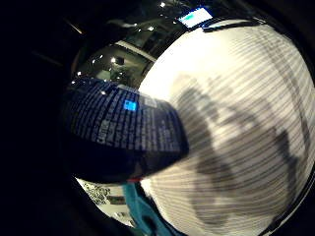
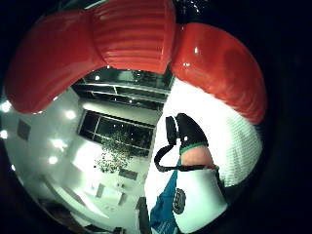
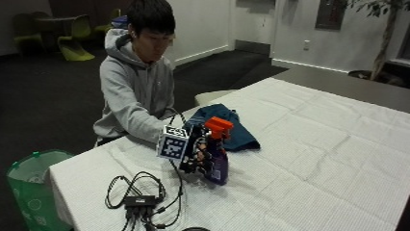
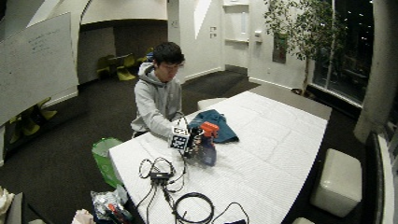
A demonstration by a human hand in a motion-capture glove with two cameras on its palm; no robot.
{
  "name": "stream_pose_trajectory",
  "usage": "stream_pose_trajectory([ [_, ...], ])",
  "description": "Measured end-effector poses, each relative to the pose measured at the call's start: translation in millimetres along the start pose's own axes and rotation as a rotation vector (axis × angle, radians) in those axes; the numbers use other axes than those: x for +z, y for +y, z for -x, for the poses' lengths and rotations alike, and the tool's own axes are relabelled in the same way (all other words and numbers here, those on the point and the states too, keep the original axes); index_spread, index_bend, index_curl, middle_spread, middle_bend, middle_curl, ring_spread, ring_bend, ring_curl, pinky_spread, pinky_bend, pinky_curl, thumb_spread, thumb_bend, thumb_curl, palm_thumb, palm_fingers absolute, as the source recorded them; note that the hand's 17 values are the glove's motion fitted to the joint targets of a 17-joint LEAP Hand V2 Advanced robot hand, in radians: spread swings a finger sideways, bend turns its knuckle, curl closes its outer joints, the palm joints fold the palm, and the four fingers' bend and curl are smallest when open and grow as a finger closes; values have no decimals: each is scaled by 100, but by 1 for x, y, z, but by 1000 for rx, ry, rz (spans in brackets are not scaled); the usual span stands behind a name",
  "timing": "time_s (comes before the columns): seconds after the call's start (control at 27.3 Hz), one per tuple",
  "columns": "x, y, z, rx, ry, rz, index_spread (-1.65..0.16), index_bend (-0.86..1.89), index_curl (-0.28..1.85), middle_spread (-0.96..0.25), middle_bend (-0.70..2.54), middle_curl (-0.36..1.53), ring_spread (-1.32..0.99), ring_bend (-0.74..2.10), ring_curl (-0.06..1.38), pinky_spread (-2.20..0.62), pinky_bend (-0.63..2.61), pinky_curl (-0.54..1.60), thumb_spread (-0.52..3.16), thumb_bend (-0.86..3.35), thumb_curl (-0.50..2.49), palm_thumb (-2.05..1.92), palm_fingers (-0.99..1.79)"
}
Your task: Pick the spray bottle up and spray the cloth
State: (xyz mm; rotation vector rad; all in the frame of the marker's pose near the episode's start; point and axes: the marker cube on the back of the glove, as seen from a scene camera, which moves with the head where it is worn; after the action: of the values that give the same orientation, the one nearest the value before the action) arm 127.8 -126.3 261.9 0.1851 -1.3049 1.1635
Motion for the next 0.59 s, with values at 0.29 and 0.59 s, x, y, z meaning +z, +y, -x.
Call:
stream_pose_trajectory([
  [0.29, 0, -10, 3, 6, -39, -45, -24, 16, 24, -2, 31, 38, 0, 52, 32, 20, 38, 32, 100, -1, 44, 80, 52],
  [0.59, -1, -18, 6, -19, -45, -73, -26, 14, 27, -5, 27, 38, -2, 53, 34, 20, 40, 33, 95, -2, 45, 86, 67],
])
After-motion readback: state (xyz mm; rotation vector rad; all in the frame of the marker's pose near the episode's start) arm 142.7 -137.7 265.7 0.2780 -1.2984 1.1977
